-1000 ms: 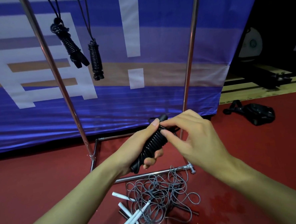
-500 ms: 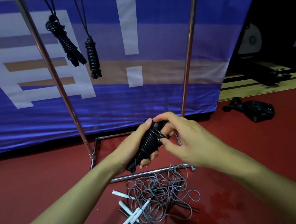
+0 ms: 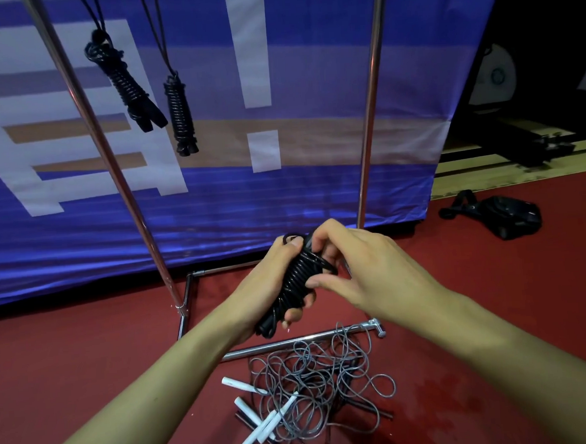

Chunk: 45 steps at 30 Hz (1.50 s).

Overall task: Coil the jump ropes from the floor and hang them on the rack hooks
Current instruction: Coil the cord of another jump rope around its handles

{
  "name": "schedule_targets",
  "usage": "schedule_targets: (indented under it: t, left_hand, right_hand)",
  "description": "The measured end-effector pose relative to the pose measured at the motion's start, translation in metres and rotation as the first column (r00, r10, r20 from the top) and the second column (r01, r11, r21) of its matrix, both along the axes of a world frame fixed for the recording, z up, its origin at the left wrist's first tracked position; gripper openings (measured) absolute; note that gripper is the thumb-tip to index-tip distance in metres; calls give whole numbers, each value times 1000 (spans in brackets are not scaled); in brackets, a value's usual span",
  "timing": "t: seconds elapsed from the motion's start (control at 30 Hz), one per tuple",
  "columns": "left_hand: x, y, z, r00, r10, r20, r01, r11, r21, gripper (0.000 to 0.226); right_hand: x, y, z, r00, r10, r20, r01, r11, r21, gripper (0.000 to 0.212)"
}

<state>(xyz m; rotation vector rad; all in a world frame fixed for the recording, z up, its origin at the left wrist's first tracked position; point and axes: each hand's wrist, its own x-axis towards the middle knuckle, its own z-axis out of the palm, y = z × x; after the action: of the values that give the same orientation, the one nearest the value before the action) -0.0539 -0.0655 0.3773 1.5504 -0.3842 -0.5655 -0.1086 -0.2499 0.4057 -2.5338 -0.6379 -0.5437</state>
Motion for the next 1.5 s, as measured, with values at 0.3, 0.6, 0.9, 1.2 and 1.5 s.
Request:
schedule_targets:
  t: [0.3,0.6,0.9,1.2,1.5]
  left_hand:
    - [-9,-3,6,995,21,101,-21,1000,-6,31]
    - [-11,-11,10,971,158,180,-167,985,37,29]
    - [-16,-16,16,957,240,164,-239,971,-26,31]
    - [-14,-14,18,959,239,150,-229,970,-82,33]
    - [-6,-17,13,947,289,142,-280,956,-82,31]
  right_hand:
    - [2,1,-5,995,27,100,-18,995,-96,32]
    - [-4,15,-4,935,-204,291,251,959,-132,26]
    - [5,16,-5,933,-214,291,221,975,7,40]
    - [14,9,-2,898,-267,351,241,963,117,24]
    - [26,3,-1,720,-316,618,407,913,-8,4]
